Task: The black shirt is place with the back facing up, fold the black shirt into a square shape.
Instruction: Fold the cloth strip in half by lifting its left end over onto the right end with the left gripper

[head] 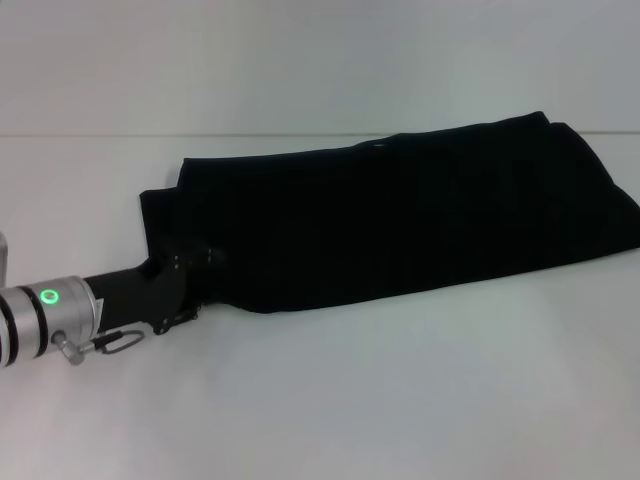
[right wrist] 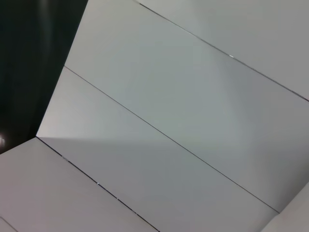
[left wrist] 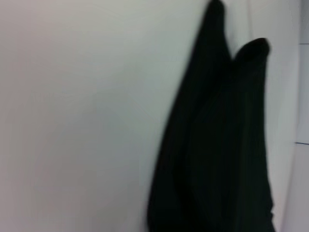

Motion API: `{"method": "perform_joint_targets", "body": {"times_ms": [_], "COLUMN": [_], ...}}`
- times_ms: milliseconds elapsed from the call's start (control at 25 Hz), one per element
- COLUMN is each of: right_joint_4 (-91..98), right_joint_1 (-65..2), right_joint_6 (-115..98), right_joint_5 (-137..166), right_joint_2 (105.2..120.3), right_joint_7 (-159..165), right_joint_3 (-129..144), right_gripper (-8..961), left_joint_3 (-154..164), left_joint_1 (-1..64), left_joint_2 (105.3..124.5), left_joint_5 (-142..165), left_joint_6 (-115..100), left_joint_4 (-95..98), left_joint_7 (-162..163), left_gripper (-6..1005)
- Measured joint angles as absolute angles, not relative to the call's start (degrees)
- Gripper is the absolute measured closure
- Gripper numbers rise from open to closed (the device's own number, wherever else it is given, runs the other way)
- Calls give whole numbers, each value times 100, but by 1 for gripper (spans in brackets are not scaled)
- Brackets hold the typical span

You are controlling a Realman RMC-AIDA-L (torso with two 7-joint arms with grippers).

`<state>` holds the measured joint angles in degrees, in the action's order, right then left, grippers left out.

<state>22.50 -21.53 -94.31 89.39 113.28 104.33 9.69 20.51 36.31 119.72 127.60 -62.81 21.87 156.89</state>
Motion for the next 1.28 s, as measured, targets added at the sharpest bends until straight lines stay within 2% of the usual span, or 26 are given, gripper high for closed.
{"method": "perform_joint_targets", "body": {"times_ms": [840, 1040, 1240, 1280], "right_joint_4": [2246, 2243, 2237, 2234], "right_joint_1": [-2188, -2188, -2189, -2189], "right_joint_6": [-9494, -9501, -9501, -9501], "right_joint_5": [8939, 8939, 8939, 8939], "right_joint_2": [11320, 11313, 11312, 11313], "right_joint_7": [10496, 10503, 10506, 10511], "right_joint_3": [931, 931, 925, 923], "right_gripper": [99, 98, 98, 98], "left_joint_3": [2097, 2098, 2079, 2086], "left_joint_1": [3724, 3724, 3725, 3723], "left_joint_2": [11942, 11874, 11790, 11753], "left_joint_5": [12859, 12859, 12850, 12857], "left_joint_6": [-6029, -6101, -6108, -6103], "left_joint_4": [2252, 2273, 2405, 2459], "left_joint_7": [15670, 15476, 14984, 14884], "left_gripper": [543, 775, 966, 967]}}
